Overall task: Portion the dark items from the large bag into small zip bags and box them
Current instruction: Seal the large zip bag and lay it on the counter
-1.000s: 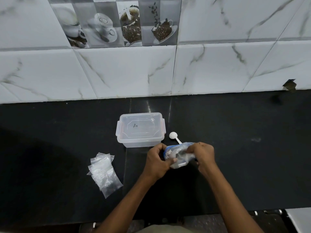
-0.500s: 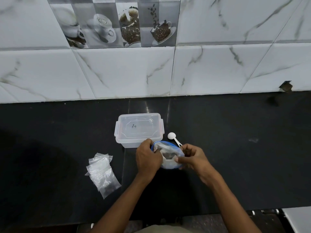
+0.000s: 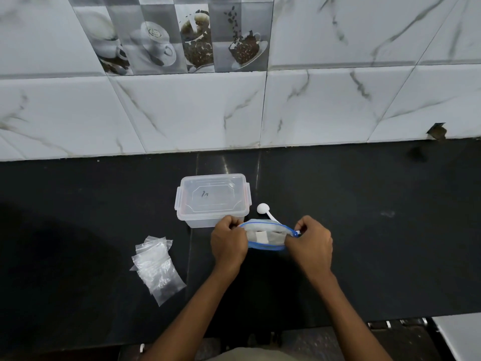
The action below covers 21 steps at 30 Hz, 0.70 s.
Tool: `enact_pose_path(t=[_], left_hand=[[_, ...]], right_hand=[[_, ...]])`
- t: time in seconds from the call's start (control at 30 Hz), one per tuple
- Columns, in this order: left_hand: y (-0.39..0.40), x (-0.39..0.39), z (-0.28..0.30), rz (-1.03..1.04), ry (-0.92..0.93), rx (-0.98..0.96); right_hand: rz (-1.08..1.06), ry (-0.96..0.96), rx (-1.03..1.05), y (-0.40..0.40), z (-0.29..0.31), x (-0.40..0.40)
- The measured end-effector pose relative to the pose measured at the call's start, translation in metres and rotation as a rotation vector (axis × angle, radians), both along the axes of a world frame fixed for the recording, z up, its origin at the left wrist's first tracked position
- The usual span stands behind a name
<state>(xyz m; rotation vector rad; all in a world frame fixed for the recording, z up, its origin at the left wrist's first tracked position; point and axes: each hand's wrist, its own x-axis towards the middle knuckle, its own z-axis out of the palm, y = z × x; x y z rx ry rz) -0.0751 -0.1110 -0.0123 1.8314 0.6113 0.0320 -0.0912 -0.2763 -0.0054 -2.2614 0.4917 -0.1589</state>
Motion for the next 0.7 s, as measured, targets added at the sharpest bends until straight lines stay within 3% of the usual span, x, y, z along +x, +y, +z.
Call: enact_pose_path(t=[0.2, 0.37, 0.47, 0.53, 0.57, 0.63, 0.7], left_hand=[[-0.003, -0.004, -0.007, -0.279, -0.047, -0.217], [0.000, -0.008, 0.000, -0.493, -0.005, -0.350], [0.008, -0.009, 0.001, -0.564, 0.129, -0.782], [0.011, -0.009, 0.001, -0.392, 0.164, -1.178], [0.012, -0.006, -0.001, -0.277, 0.180, -1.268], [0.011, 0.001, -0.004, -0.158, 0.270, -1.154], [0.006, 0.003, -0.006, -0.248, 0.377, -0.899]], right_hand=[[0.211, -0.034, 0.051, -0.005, -0.004, 0.001], [0.037, -0.144, -0.014, -0.020, -0.005, -0.002], [0.021, -0.206, 0.024, -0.023, -0.007, -0.004], [0.073, -0.289, 0.048, -0.026, -0.009, -0.004], [0.099, -0.329, 0.068, -0.029, -0.009, -0.004], [0.143, -0.371, 0.105, -0.033, -0.010, -0.004], [0.174, -0.382, 0.119, -0.035, -0.009, -0.004]])
